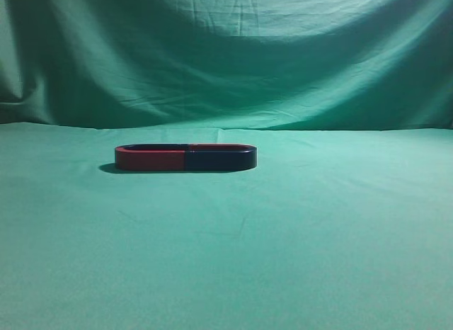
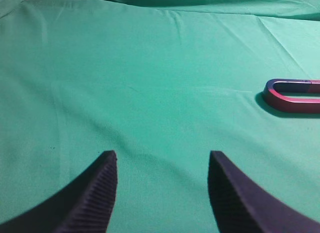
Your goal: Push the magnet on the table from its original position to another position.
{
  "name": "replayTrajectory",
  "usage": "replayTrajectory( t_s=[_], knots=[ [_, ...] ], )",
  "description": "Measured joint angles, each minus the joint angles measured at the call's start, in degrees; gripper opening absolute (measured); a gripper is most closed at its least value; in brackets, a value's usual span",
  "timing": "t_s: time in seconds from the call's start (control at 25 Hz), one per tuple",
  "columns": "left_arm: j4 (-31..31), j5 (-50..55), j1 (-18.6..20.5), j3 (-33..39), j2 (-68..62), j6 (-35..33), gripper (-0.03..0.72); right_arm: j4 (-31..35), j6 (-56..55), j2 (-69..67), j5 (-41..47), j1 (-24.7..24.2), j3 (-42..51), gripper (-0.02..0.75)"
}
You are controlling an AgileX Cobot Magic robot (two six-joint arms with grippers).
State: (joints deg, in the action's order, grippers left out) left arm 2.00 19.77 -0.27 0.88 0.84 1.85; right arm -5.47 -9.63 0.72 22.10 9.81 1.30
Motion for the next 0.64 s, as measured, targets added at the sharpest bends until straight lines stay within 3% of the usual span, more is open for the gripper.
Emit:
replayTrajectory(
  t_s=[0.64],
  knots=[
    [0.0,0.0,0.0,0.0,0.0,0.0,0.372,0.0,0.0,0.0,0.0,0.0,0.0,0.0]
  ],
)
